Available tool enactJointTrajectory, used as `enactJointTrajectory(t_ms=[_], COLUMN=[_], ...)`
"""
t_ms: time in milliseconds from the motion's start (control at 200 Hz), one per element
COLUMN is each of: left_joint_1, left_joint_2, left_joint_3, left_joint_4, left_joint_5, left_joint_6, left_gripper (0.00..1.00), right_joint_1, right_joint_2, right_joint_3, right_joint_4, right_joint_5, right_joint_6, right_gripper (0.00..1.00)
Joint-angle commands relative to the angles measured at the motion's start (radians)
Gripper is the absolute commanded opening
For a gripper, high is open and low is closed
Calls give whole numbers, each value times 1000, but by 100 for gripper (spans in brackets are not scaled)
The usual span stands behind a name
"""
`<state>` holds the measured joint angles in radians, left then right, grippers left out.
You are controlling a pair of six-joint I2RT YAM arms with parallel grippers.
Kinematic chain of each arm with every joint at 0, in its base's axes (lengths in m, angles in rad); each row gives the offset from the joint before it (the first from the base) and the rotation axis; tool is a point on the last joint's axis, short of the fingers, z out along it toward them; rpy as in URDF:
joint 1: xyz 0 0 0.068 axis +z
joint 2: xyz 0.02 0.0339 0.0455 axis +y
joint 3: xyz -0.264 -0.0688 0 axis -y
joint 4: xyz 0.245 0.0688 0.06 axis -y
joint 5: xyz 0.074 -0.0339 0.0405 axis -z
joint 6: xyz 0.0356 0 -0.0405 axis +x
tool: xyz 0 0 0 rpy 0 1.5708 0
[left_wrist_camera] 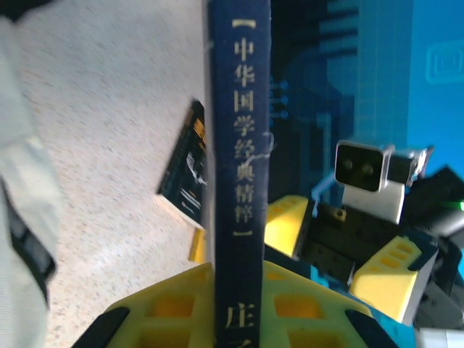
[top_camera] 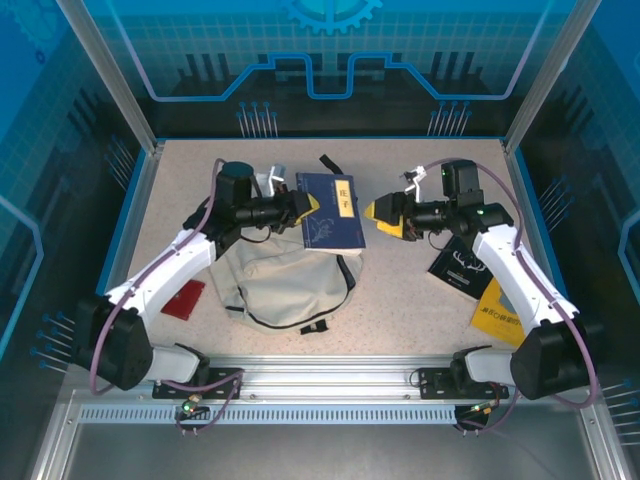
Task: Pack the student bag
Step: Pass the book.
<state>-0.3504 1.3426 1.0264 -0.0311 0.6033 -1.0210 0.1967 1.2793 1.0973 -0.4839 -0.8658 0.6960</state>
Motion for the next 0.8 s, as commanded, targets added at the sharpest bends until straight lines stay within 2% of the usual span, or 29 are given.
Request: enactJointTrajectory(t_ms=[0,230,370,530,655,795], left_joint_1=[18,18,14,3,-15,-21], left_joint_2=[-75,-162,-192,-200,-199,-193], left_joint_3=[-35,-124,-162,-202,-208,-206], left_joint_4=[1,131,196,285,313,332], left_joint_5=[-147,-349,-413,-460,-495,-505], left_joint_6=[-48,-186,-263,-344,-366,-382], left_gripper=[5,5,5,5,5,5], right_joint_1=[28,168,272,373,415,430], right_joint_2=[-55,-110,-88,-28,49,110], right_joint_3=[-74,-252,-310,-299,-276,-241], right_joint_4=[114,520,777,885,978,999], right_joint_5=[76,220,340,490,531,568], right_joint_6=[152,563,771,888,984,1034], right_gripper=[90,100,100,100,100,98])
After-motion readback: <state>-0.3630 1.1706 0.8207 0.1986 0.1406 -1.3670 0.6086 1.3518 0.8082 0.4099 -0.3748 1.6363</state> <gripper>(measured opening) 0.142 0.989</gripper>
